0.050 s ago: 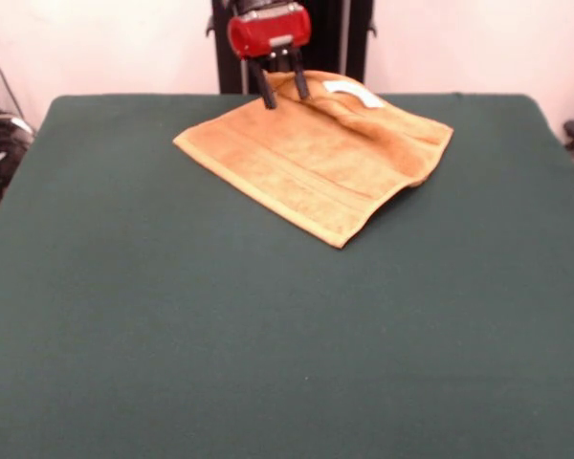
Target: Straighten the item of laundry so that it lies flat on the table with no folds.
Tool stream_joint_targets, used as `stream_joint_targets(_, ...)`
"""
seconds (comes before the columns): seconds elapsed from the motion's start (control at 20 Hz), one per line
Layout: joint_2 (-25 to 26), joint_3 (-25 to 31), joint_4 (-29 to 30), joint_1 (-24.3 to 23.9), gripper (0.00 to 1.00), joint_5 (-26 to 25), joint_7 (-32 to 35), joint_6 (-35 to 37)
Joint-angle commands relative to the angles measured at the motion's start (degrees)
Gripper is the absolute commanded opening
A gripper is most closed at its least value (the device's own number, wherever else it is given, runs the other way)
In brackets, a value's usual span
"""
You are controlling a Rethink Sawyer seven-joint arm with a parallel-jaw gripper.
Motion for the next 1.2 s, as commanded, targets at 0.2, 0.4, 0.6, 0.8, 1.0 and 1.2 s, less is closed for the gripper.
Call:
stream_joint_targets(0.2, 4.0, 10.4, -7.7, -0.3, 1.0, 8.2, 0.7, -2.5)
stream_joint_targets(0.4, 4.8, 11.1, -8.3, -0.5, 1.0, 9.1, -0.1, -3.2)
stream_joint_targets(0.6, 5.7, 10.7, -8.9, 0.0, 1.0, 9.5, -1.2, -3.3)
stream_joint_targets(0.8, 5.7, 10.1, -9.1, 0.4, 1.0, 10.2, -1.3, -2.7)
stream_joint_targets(1.0, 5.8, 9.4, -9.1, 0.8, 0.0, 11.0, -2.4, -3.2)
stream_joint_targets(1.2, 6.4, 8.9, -9.0, 0.9, 0.0, 12.1, -4.0, -4.6)
